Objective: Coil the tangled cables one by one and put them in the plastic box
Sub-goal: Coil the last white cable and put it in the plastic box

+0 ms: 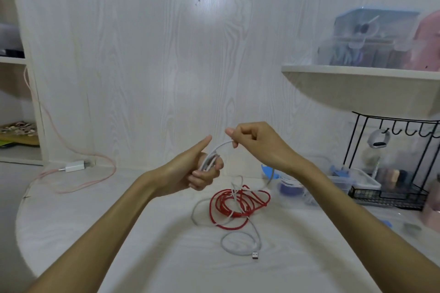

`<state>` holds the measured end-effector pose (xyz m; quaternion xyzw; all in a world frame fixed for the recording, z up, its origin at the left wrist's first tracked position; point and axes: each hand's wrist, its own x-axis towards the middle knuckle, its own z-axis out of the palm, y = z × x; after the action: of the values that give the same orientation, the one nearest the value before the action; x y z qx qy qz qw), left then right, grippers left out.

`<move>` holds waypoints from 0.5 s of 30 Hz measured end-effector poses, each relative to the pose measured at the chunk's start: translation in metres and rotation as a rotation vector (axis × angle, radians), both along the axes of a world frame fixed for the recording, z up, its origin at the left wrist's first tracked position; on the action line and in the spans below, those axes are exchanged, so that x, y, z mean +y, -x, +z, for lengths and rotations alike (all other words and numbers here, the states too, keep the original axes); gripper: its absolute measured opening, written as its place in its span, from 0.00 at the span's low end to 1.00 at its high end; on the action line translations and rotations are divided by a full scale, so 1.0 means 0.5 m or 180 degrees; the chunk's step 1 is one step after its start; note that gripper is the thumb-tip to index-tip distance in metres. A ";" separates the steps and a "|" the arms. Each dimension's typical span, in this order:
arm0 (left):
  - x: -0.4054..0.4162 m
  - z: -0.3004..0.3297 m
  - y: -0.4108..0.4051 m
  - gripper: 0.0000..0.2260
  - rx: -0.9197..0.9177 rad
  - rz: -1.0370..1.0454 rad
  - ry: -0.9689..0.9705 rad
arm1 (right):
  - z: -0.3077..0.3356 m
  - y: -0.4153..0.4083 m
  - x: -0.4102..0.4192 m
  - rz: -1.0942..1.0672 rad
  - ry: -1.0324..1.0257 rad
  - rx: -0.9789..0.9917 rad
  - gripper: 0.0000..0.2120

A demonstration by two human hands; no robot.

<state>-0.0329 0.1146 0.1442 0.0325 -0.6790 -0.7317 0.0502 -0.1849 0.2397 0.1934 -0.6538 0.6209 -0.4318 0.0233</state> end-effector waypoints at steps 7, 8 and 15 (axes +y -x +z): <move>0.011 0.018 0.040 0.15 0.0622 -0.0963 -0.1153 | -0.031 0.047 -0.098 -0.1308 0.1442 0.0923 0.27; 0.004 0.018 0.048 0.14 0.0784 -0.0871 -0.1343 | -0.043 0.047 -0.118 -0.1435 0.1424 0.0659 0.27; -0.064 0.040 0.141 0.14 0.2025 0.0335 -0.2539 | -0.162 0.018 -0.261 -0.1457 0.0630 -0.1005 0.25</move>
<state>-0.1032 0.0825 0.1641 -0.1410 -0.2955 -0.9040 0.2749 -0.1937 0.1090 0.1123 -0.4206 0.6958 -0.5807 -0.0423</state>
